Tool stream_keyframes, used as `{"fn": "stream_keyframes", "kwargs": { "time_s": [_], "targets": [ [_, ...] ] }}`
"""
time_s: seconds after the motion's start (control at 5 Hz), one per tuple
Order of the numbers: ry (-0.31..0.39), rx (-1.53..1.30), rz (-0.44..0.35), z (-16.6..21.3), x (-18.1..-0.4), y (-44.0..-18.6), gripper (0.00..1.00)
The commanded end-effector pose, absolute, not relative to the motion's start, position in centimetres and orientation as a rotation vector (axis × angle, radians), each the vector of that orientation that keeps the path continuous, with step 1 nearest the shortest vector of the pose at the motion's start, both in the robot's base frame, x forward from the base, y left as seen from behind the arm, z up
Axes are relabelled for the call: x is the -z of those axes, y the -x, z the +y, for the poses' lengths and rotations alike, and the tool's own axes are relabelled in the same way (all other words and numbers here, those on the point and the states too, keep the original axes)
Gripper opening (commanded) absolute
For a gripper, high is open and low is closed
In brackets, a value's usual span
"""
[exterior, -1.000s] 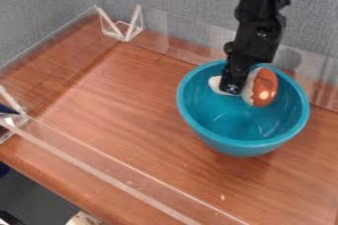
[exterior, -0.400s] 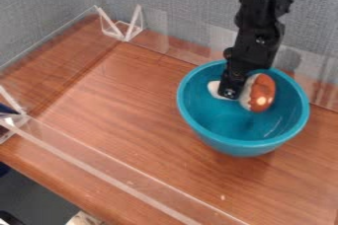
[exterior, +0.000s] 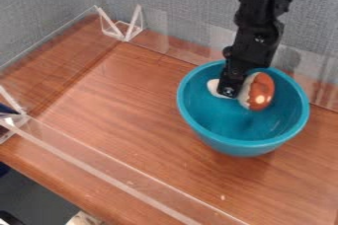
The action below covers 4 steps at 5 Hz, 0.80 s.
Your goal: Put the mushroom in the blue bowl
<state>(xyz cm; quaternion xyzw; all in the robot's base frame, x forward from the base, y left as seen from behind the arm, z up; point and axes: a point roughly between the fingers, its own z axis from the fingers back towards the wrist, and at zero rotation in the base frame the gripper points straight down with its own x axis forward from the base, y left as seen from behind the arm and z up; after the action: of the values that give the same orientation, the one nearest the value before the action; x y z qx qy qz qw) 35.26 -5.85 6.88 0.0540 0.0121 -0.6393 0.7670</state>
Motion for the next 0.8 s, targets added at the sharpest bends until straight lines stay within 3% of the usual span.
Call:
{"fn": "stream_keyframes", "kwargs": {
  "time_s": [0.0, 0.6],
  "targets": [
    [-0.151, 1.377, -0.027, -5.5, -8.66, -36.35, 0.0],
    [-0.153, 1.384, -0.014, -5.26, -8.62, -36.28, 0.0]
  ]
}}
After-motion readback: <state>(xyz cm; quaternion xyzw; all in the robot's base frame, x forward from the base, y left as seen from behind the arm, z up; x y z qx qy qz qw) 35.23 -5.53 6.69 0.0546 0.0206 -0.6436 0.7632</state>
